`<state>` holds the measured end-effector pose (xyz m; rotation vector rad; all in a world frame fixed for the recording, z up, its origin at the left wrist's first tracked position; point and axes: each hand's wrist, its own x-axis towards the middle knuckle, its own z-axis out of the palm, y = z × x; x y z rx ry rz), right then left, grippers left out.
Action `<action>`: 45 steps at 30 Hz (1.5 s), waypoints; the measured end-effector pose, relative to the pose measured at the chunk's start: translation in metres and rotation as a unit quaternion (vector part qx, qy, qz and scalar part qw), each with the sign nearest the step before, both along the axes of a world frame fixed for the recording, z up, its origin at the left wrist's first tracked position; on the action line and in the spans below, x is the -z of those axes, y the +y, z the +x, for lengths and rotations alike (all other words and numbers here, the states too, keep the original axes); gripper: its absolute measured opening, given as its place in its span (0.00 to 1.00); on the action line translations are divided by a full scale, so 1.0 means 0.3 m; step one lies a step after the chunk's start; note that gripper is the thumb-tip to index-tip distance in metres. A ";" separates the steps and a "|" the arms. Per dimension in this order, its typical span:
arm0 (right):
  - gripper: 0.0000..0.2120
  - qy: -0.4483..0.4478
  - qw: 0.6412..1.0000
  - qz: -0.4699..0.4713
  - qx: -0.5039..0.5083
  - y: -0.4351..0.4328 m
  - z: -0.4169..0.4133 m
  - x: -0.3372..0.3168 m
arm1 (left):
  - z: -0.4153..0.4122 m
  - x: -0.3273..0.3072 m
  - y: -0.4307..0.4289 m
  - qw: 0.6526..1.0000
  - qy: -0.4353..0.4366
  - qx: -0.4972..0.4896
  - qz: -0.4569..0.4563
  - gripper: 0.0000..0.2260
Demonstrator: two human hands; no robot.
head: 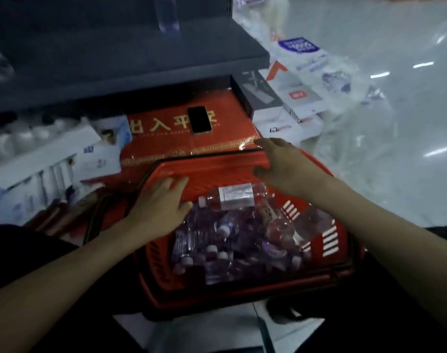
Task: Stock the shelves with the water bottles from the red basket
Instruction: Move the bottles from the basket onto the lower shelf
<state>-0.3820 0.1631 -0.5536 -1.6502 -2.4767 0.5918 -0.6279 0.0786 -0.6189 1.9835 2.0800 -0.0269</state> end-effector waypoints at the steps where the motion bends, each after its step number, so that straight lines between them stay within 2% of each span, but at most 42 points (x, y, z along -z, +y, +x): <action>1: 0.27 0.000 1.000 -0.028 0.005 0.001 0.017 0.044 | 0.008 0.040 0.001 0.999 -0.036 -0.013 -0.032 0.29; 3: 0.23 0.001 0.997 -0.078 0.016 0.017 0.050 0.135 | 0.023 0.101 0.017 0.992 -0.091 -0.022 -0.086 0.27; 5: 0.21 -0.046 0.986 -0.155 0.035 0.036 0.075 0.235 | 0.034 0.150 0.054 0.985 -0.137 -0.024 -0.104 0.25; 7: 0.20 -0.085 0.972 -0.214 0.053 0.045 0.084 0.327 | 0.042 0.191 0.106 0.969 -0.205 -0.066 -0.119 0.23; 8: 0.22 -0.079 0.967 -0.230 0.071 0.039 0.087 0.368 | 0.047 0.204 0.130 0.948 -0.262 -0.118 -0.137 0.22; 10: 0.31 -0.068 0.961 -0.251 0.096 0.016 0.095 0.446 | 0.050 0.237 0.172 0.871 -0.387 -0.245 -0.174 0.19; 11: 0.35 -0.072 0.962 -0.244 0.101 0.004 0.099 0.478 | 0.045 0.256 0.189 0.837 -0.427 -0.292 -0.177 0.19; 13: 0.38 -0.071 0.968 -0.215 0.110 -0.002 0.111 0.517 | 0.028 0.299 0.220 0.782 -0.483 -0.352 -0.178 0.19; 15: 0.35 -0.003 0.971 -0.199 0.134 0.024 0.113 0.530 | 0.020 0.333 0.243 0.743 -0.519 -0.377 -0.192 0.19; 17: 0.36 0.081 0.960 -0.227 0.144 0.065 0.100 0.517 | 0.031 0.348 0.255 0.746 -0.517 -0.357 -0.221 0.14; 19: 0.38 0.167 0.933 -0.280 0.150 0.104 0.089 0.511 | 0.053 0.352 0.256 0.746 -0.523 -0.346 -0.224 0.11; 21: 0.35 0.275 0.887 -0.314 0.200 0.123 0.078 0.513 | 0.070 0.350 0.249 0.722 -0.552 -0.359 -0.212 0.10; 22: 0.35 0.316 0.861 -0.321 0.237 0.123 0.074 0.514 | 0.074 0.353 0.241 0.699 -0.575 -0.374 -0.202 0.11; 24: 0.39 0.366 0.819 -0.339 0.283 0.095 0.065 0.504 | 0.073 0.362 0.223 0.629 -0.639 -0.405 -0.179 0.16; 25: 0.35 0.380 0.808 -0.352 0.282 0.069 0.060 0.497 | 0.070 0.368 0.211 0.593 -0.671 -0.412 -0.171 0.20; 26: 0.30 0.389 0.805 -0.362 0.264 0.034 0.046 0.485 | 0.069 0.375 0.200 0.568 -0.692 -0.412 -0.166 0.24; 28: 0.28 0.383 0.814 -0.364 0.243 -0.041 0.007 0.480 | 0.080 0.383 0.177 0.546 -0.706 -0.423 -0.156 0.31; 31: 0.30 0.352 0.839 -0.366 0.197 -0.145 -0.036 0.473 | 0.100 0.393 0.161 0.516 -0.717 -0.453 -0.126 0.28; 33: 0.27 0.308 0.859 -0.390 0.120 -0.203 -0.054 0.453 | 0.092 0.396 0.154 0.517 -0.720 -0.446 -0.120 0.32; 35: 0.21 0.245 0.880 -0.405 0.036 -0.215 -0.061 0.422 | 0.073 0.402 0.146 0.557 -0.698 -0.436 -0.117 0.37; 36: 0.17 0.213 0.905 -0.369 0.006 -0.197 -0.053 0.416 | 0.070 0.405 0.141 0.586 -0.683 -0.418 -0.122 0.38; 37: 0.13 0.168 0.941 -0.293 0.007 -0.164 -0.036 0.428 | 0.072 0.408 0.137 0.610 -0.673 -0.399 -0.126 0.37; 38: 0.12 0.106 0.971 -0.210 0.042 -0.119 -0.007 0.436 | 0.077 0.405 0.134 0.625 -0.667 -0.385 -0.129 0.37; 39: 0.14 0.036 0.985 -0.138 0.092 -0.071 0.029 0.449 | 0.084 0.400 0.135 0.633 -0.664 -0.376 -0.131 0.38; 40: 0.21 -0.054 0.984 -0.103 0.133 -0.037 0.062 0.459 | 0.088 0.396 0.136 0.640 -0.662 -0.364 -0.138 0.39; 42: 0.34 -0.216 0.958 -0.122 0.142 -0.022 0.108 0.498 | 0.092 0.391 0.141 0.664 -0.655 -0.325 -0.159 0.39; 45: 0.43 -0.296 0.944 -0.115 0.091 -0.046 0.118 0.573 | 0.108 0.381 0.136 0.699 -0.634 -0.274 -0.184 0.33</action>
